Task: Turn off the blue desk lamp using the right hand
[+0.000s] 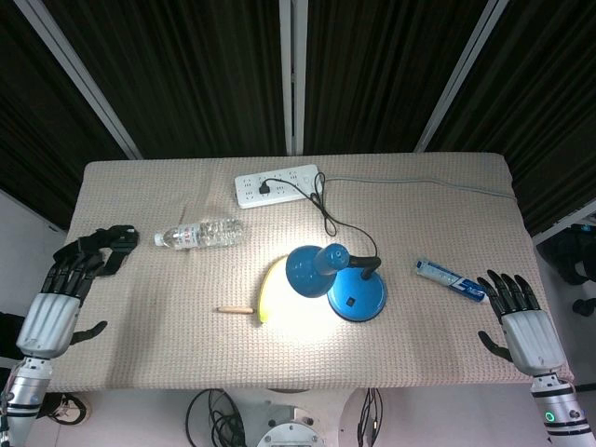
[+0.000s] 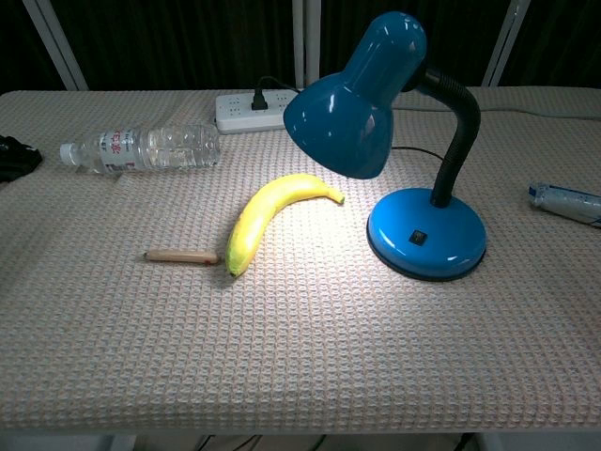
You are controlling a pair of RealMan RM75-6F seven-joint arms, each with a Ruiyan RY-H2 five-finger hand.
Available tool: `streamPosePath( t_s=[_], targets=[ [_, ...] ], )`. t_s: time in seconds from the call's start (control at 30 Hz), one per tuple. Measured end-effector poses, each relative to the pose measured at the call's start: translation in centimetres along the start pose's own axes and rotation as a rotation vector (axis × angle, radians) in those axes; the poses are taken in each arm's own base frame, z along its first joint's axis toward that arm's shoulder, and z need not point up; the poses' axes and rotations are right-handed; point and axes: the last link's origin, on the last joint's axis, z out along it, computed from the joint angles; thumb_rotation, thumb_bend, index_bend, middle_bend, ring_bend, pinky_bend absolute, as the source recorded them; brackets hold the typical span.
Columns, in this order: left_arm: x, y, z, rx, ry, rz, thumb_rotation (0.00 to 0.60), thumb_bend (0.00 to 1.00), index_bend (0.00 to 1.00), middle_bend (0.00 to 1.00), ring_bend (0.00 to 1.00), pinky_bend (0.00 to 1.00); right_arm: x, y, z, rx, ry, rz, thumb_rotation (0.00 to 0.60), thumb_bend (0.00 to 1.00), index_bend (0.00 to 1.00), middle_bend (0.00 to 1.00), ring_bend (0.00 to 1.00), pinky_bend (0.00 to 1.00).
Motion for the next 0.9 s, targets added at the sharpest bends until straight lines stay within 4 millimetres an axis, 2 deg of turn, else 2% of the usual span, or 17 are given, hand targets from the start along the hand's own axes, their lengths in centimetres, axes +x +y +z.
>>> streamPosePath(
  t_s=[0.5, 0.53, 0.57, 0.6, 0.63, 0.67, 0.7, 0.73, 0.9],
  targets=[
    [0.2, 0.1, -0.1, 0.003, 0.0, -0.018, 0.6, 0.02, 0.08, 0.01, 0.0, 0.0, -0.4, -0.5, -0.1, 0.031, -0.013, 0.017, 0.6, 0.18, 0.0, 0.0, 0.0, 0.0],
    [0.2, 0.1, -0.1, 0.002, 0.002, -0.018, 0.6, 0.02, 0.08, 0.01, 0.0, 0.0, -0.4, -0.6, -0.1, 0.035, -0.019, 0.015, 0.6, 0.18, 0.0, 0.02, 0.02, 0.04],
    [0.3, 0.1, -0.1, 0.0, 0.006, -0.018, 0.6, 0.02, 0.08, 0.01, 0.0, 0.0, -0.5, -0.6, -0.1, 0.037, -0.025, 0.01, 0.6, 0.18, 0.0, 0.09, 0.1, 0.14],
    [0.3, 0.1, -0.1, 0.0, 0.007, -0.019, 0.6, 0.02, 0.07, 0.01, 0.0, 0.0, -0.5, -0.7, -0.1, 0.04, -0.034, -0.001, 0.6, 0.18, 0.0, 0.25, 0.27, 0.33],
    [0.2, 0.1, -0.2, 0.001, 0.006, -0.021, 0.6, 0.02, 0.07, 0.01, 0.0, 0.0, -0.5, -0.7, -0.1, 0.043, -0.043, -0.01, 0.6, 0.18, 0.0, 0.46, 0.48, 0.55],
    [0.2, 0.1, -0.2, 0.002, 0.003, -0.023, 0.6, 0.02, 0.07, 0.01, 0.0, 0.0, -0.6, -0.8, -0.1, 0.045, -0.055, -0.015, 0.6, 0.18, 0.0, 0.65, 0.66, 0.69],
    [0.1, 0.1, -0.2, 0.002, -0.001, -0.024, 0.6, 0.02, 0.07, 0.01, 0.0, 0.0, -0.7, -1.0, -0.1, 0.05, -0.076, -0.016, 0.6, 0.18, 0.0, 0.75, 0.74, 0.75],
    [0.0, 0.1, -0.2, 0.001, -0.005, -0.024, 0.6, 0.02, 0.07, 0.01, 0.0, 0.0, -0.7, -1.1, -0.1, 0.055, -0.094, -0.011, 0.6, 0.18, 0.0, 0.8, 0.79, 0.79],
    [-0.3, 0.2, -0.3, -0.008, -0.012, -0.019, 0.6, 0.02, 0.07, 0.01, 0.0, 0.0, -0.8, -2.0, 0.1, 0.09, -0.133, -0.026, 0.6, 0.18, 0.0, 0.92, 0.89, 0.85]
  ],
)
